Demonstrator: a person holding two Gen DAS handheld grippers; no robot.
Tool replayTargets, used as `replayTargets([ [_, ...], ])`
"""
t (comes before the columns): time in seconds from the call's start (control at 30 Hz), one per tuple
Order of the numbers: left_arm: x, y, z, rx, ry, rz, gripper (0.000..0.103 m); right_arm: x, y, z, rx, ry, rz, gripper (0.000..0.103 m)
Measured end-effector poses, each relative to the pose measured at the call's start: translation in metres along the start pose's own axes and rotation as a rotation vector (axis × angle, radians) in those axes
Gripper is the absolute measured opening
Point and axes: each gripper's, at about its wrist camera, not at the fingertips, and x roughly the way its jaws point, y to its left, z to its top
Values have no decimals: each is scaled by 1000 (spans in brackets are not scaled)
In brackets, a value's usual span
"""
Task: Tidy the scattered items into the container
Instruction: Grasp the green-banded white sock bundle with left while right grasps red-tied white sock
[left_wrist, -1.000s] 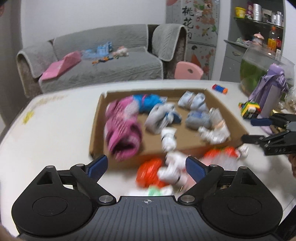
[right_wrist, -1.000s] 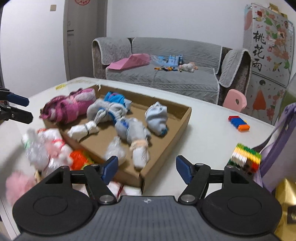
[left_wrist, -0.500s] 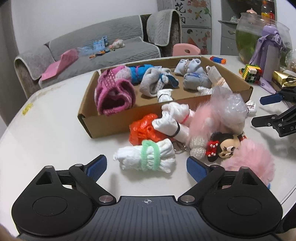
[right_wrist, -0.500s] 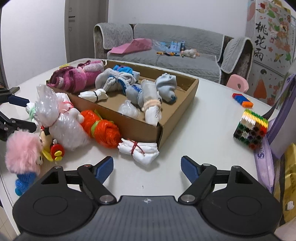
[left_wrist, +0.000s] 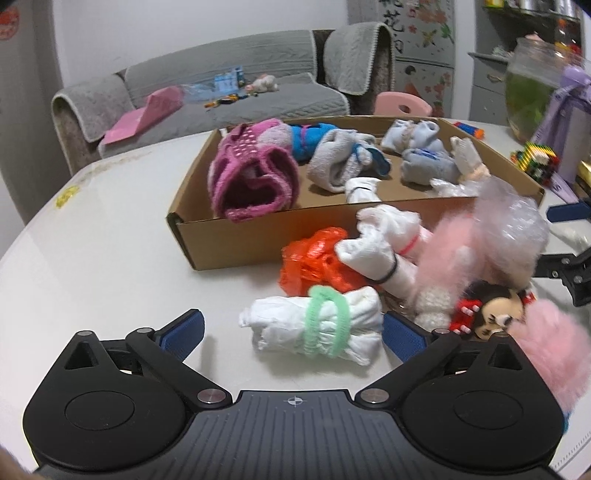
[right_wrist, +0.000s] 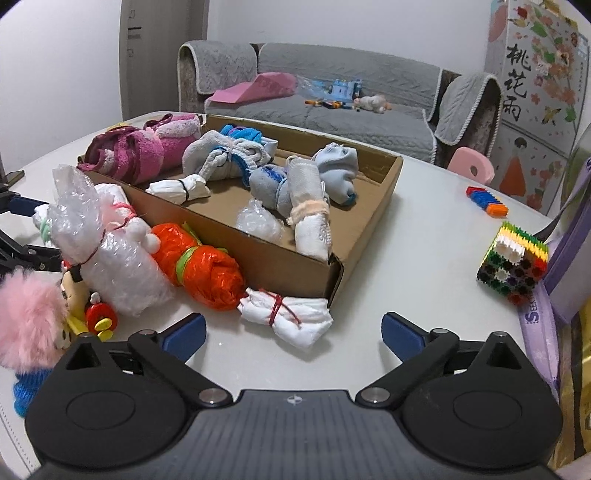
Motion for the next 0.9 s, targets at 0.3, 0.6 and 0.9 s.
replayTargets([
  [0.3,6,17,2,-98,26,-11,103,4,-7,3,87,12,-15,95],
  [0.6,1,25,-4,-121,24,33,103,-11,0,-6,118,-5,18,63],
  [0.9,-8,33,-11,-148,23,46,103,-22,4,-9,129,-45,-20,75],
])
